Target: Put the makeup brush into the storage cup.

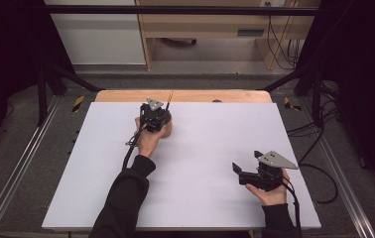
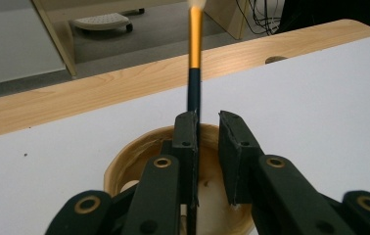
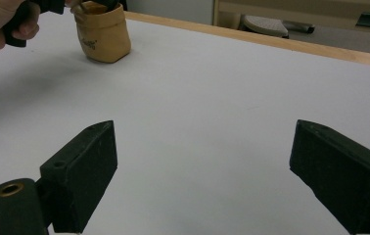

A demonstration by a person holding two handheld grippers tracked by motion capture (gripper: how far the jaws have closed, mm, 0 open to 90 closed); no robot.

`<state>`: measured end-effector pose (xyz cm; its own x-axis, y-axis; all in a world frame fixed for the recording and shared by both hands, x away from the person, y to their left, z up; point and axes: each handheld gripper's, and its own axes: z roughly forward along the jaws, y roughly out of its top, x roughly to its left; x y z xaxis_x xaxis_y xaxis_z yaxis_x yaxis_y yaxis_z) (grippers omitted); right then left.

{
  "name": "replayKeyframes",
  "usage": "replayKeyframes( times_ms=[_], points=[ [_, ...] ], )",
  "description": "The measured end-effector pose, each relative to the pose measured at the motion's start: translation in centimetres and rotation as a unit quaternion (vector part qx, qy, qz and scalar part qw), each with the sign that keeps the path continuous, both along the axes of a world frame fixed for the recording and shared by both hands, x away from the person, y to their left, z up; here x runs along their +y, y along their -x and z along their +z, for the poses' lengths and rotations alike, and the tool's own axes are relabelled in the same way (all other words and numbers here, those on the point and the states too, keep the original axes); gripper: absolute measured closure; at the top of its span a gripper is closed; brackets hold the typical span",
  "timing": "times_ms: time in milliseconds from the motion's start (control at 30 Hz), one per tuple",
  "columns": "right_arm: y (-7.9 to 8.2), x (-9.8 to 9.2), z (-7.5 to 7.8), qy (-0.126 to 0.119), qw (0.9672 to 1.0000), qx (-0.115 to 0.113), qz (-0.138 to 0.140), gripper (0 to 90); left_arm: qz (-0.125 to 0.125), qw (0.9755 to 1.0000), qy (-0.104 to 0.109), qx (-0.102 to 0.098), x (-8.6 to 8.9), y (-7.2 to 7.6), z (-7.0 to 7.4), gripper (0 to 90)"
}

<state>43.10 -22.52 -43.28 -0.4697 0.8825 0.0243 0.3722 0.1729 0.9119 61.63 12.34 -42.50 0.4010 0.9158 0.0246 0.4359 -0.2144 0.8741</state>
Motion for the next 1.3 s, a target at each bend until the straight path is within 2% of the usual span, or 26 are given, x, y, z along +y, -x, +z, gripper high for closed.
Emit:
replayKeyframes(
  times_ms=[233,333,400,467,500,533,600,667,733,767,867,933,967,1033,1100,1200,1300],
  points=[
    [0.1,-0.1,0.1,-0.001,1.0,-0.002,-0.002,10.4,-0.004,1.0,0.003,-0.007,0.4,1.2,1.0,69.6],
    [0.1,-0.2,0.2,-0.002,1.0,-0.002,-0.003,10.1,-0.019,0.9997,0.007,-0.01,0.6,2.4,1.7,63.5],
    [0.2,-0.2,0.3,-0.008,1.0,-0.002,-0.003,10.1,-0.041,0.9989,0.015,-0.015,0.9,3.9,2.5,59.5],
    [0.3,-0.2,0.3,-0.007,1.0,-0.004,-0.001,9.8,-0.051,0.9984,0.017,-0.019,1.1,4.9,2.9,54.8],
    [0.3,-0.2,0.4,-0.006,1.0,-0.005,-0.001,9.7,-0.051,0.9984,0.017,-0.019,1.1,4.9,2.9,52.7],
    [0.3,-0.2,0.4,-0.006,1.0,-0.005,-0.001,9.7,-0.057,0.998,0.022,-0.019,1.3,5.4,3.1,52.7],
    [0.4,-0.2,0.5,-0.01,0.9999,-0.005,-0.001,9.2,-0.069,0.9972,0.02,-0.021,1.7,6.7,3.5,46.9],
    [0.4,-0.3,0.5,-0.008,1.0,-0.006,0.0,9.0,-0.082,0.9961,0.017,-0.026,2.6,8.6,4.0,43.4],
    [0.5,-0.3,0.6,-0.012,0.9999,-0.006,0.0,8.9,-0.089,0.9952,0.031,-0.025,3.3,9.8,4.2,40.6],
    [0.5,-0.4,0.7,-0.01,0.9999,-0.006,0.0,8.8,-0.089,0.9952,0.031,-0.025,3.3,9.8,4.2,39.0],
    [0.6,-0.4,0.8,-0.014,0.9999,-0.007,0.0,8.6,-0.093,0.9946,0.035,-0.03,4.4,11.5,4.4,34.8],
    [0.6,-0.4,0.8,-0.012,0.9999,-0.01,0.0,8.4,-0.099,0.9942,0.031,-0.025,5.5,12.9,4.5,30.4],
    [0.6,-0.4,0.8,-0.012,0.9999,-0.01,0.0,8.4,-0.099,0.9942,0.031,-0.025,5.5,12.9,4.5,28.5],
    [0.8,-0.5,0.9,-0.012,0.9999,-0.01,0.002,8.0,-0.102,0.9936,0.043,-0.022,6.8,14.3,4.2,25.0],
    [0.8,-0.5,0.9,-0.011,0.9999,-0.01,0.002,7.7,-0.101,0.9938,0.041,-0.023,7.1,14.6,4.1,21.6],
    [0.9,-0.6,0.9,-0.011,0.9999,-0.01,0.006,7.5,-0.087,0.9945,0.053,-0.023,9.1,16.3,3.2,18.0],
    [1.0,-0.6,0.8,-0.012,0.9999,-0.008,0.007,7.3,-0.076,0.9955,0.052,-0.021,10.0,16.9,2.7,15.9]
  ],
)
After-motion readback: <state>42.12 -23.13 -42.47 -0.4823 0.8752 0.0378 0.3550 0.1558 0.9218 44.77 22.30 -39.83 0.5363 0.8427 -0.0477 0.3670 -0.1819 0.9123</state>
